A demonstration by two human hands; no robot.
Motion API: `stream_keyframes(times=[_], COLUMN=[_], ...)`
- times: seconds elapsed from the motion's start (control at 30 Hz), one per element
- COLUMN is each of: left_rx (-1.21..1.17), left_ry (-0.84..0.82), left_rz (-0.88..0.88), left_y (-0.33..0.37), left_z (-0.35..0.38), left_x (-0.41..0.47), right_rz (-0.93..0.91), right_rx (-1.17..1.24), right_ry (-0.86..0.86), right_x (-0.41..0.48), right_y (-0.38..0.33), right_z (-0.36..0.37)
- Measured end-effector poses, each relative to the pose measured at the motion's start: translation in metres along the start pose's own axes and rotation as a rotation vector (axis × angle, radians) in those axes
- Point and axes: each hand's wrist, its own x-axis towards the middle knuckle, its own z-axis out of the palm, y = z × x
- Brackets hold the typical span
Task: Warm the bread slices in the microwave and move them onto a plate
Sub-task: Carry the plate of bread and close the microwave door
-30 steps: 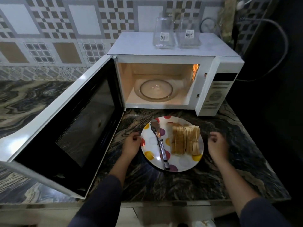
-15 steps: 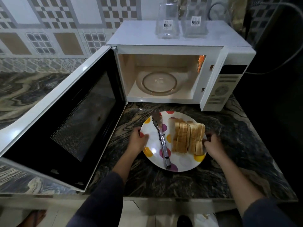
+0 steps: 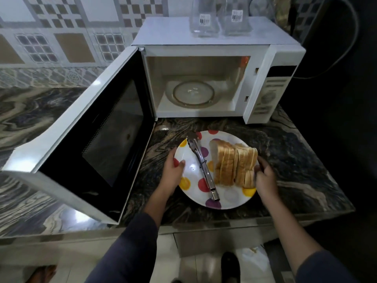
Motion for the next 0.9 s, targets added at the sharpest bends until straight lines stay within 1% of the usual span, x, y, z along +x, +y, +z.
stream_keyframes(times=[0.1, 0.27, 0.5, 0.67, 0.8, 0.9], left_rx=[-0.035, -0.042, -0.053, -0.066, -0.071, -0.052], left_ry=[-0.035, -0.037, -0.056, 0.042, 0.03, 0.059], left_rz=[0.018, 0.047, 0.086, 0.048, 0.05, 0.065], left_y=[-0.001, -0.011, -0.018, -0.021, -0.026, -0.039], left_z=[-0.004, -0.012, -0.021, -0.027, -0.043, -0.059], left_x=[-0.017, -0.044, -0.1, -0.156, -0.209, -0.242], right_rz=[0.002, -0.005, -0.068, -0.072, -0.086, -0.083], right_rx=[0.097, 0.193, 0.258, 0.273, 0.262, 0.248], right_ry=[0.066, 0.089, 0.058, 0.028, 0.004, -0.048], right_x=[-0.024, -0.058, -0.1, -0.141, -0.189, -0.226], right_y=[0.004, 0.013, 0.028, 0.037, 0.041, 0.046], right_z=[-0.002, -0.011, -0.034, -0.054, -0.069, -0.077])
